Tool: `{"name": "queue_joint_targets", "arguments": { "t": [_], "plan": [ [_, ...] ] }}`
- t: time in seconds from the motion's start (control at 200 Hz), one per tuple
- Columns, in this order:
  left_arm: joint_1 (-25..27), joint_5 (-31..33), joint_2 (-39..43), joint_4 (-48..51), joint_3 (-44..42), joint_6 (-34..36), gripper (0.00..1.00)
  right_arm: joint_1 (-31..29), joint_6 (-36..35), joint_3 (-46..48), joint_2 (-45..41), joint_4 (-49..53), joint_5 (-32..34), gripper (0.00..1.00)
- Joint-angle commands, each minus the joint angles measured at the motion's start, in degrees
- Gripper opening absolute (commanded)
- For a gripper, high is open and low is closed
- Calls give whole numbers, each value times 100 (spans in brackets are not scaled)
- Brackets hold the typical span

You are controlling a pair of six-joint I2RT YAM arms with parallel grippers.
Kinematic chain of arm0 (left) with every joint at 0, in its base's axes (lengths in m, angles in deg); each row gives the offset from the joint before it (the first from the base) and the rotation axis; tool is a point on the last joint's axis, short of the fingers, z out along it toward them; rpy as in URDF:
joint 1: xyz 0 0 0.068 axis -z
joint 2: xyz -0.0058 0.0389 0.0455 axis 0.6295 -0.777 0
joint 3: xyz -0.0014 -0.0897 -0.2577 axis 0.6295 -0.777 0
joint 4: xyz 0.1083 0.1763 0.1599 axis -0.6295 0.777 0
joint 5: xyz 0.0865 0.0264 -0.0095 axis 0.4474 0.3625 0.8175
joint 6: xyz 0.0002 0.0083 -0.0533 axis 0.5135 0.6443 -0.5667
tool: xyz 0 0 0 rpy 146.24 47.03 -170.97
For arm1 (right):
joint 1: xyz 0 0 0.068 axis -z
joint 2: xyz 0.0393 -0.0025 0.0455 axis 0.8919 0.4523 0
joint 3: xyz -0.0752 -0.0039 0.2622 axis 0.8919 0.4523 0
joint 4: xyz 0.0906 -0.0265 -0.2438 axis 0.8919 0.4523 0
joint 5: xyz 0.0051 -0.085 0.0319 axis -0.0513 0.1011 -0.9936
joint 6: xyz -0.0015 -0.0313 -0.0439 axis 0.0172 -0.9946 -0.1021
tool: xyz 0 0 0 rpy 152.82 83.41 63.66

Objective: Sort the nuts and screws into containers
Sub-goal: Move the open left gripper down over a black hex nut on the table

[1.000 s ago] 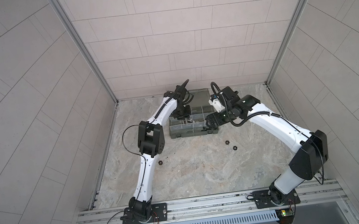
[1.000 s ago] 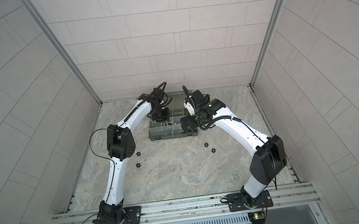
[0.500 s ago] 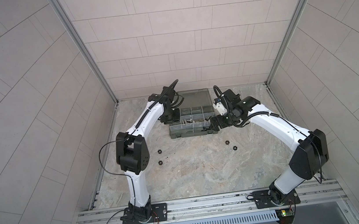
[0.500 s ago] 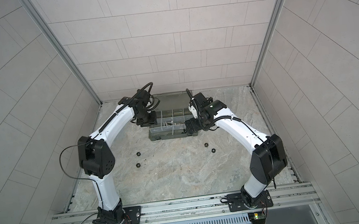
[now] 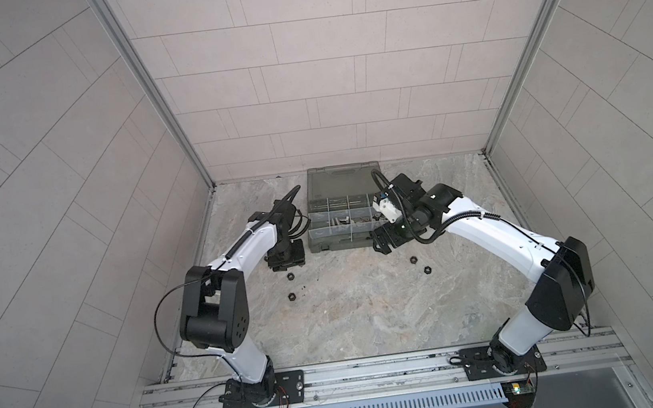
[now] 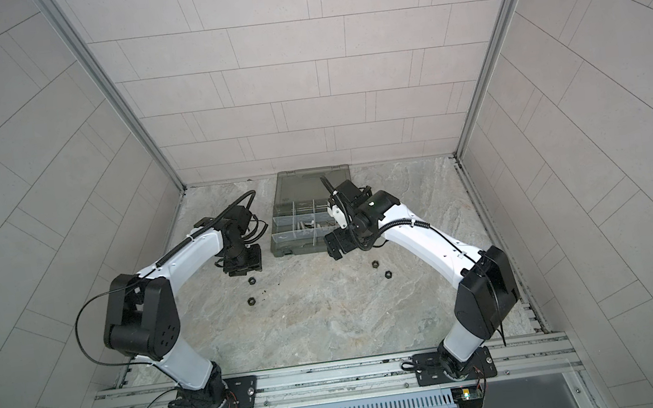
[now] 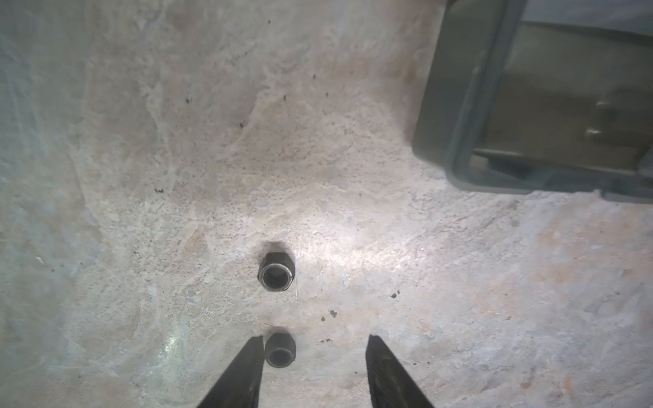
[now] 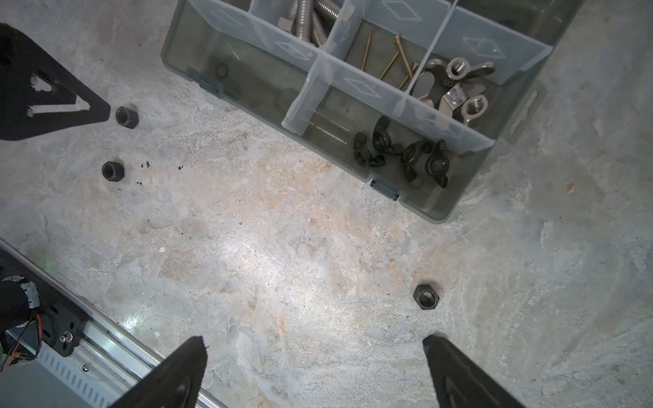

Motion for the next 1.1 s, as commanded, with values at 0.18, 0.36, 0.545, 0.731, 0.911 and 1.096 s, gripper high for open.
{"name": "queue_joint_targets", "arguments": {
  "t": [0.18, 0.36, 0.545, 0.731, 0.911, 1.096],
  "plan": [
    [-148, 127, 54, -526, -512, -71, 53, -5, -20, 169, -402, 133, 97, 99],
    [-189, 97, -254, -721, -565, -28, 53, -3, 73, 349, -608, 115, 183, 99],
    [-242, 152, -483, -769, -507, 83, 53, -5, 145, 518, -799, 123, 301, 99],
    [-288, 145, -634, -802, -501, 154, 52, 1, 163, 655, -931, 90, 361, 99],
    [-294, 132, -747, -814, -497, 175, 52, -5, 188, 675, -940, 73, 361, 99],
    [-295, 114, -820, -825, -485, 219, 42, -4, 168, 621, -869, 41, 249, 99]
  ]
}}
